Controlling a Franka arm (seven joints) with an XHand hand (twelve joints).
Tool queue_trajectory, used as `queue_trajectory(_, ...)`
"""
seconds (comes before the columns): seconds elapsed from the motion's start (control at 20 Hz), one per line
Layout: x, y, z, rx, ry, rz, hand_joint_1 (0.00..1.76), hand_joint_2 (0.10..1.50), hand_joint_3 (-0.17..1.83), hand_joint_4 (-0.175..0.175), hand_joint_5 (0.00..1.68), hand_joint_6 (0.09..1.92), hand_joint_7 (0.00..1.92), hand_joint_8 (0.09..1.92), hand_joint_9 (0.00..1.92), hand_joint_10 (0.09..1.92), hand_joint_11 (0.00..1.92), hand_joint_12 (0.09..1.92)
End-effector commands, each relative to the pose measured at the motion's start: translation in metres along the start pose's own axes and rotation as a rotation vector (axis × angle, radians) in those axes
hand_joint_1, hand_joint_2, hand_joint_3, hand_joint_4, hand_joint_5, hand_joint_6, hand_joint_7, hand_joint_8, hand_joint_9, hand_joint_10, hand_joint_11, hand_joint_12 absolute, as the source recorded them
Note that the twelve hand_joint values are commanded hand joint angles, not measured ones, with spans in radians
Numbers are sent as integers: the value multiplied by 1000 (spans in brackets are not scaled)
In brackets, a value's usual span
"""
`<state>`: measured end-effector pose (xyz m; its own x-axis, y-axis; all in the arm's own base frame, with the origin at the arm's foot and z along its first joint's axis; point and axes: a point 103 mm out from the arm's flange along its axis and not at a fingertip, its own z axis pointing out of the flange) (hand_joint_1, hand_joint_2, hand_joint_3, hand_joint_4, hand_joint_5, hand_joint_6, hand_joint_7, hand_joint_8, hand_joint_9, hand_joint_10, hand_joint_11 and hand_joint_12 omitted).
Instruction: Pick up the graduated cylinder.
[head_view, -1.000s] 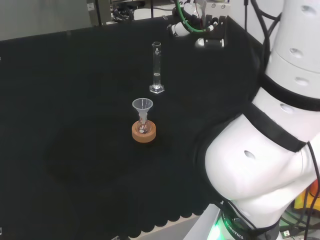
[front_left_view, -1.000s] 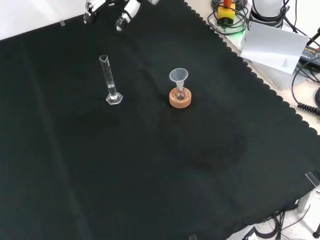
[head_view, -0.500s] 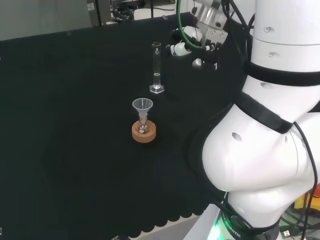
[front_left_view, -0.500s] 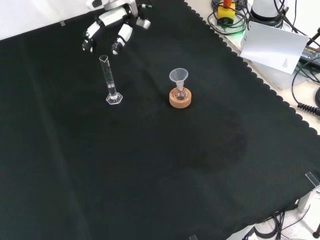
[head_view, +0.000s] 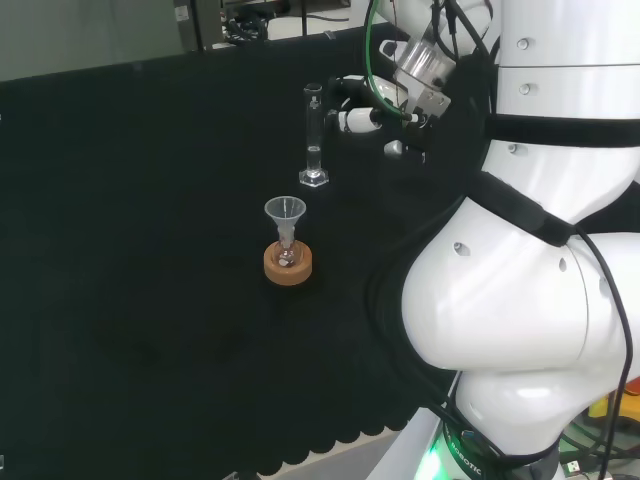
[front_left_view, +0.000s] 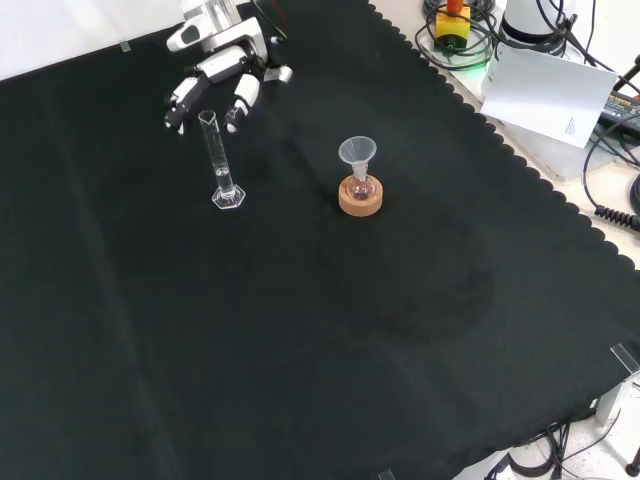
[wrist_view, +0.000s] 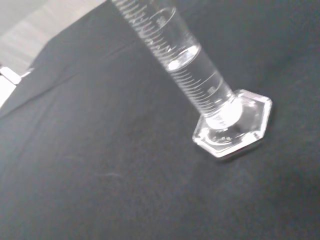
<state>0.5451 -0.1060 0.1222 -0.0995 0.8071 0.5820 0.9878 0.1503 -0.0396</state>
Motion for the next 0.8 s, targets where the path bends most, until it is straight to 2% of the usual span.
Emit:
queue_trajectory(0.05,-2,6,18,11,90,-113,784,1027,-175,-44,380,87,264,645,525,599,321,1329)
queue_trajectory(0.45,3,8,32,-10,158,-192,829,1015,-175,-43,392,87,295,647,543,590,328,1322)
queue_trajectory(0.8,9,15,44,-42,259,-220,891,999,-175,-36,488,87,380,631,593,561,347,1308)
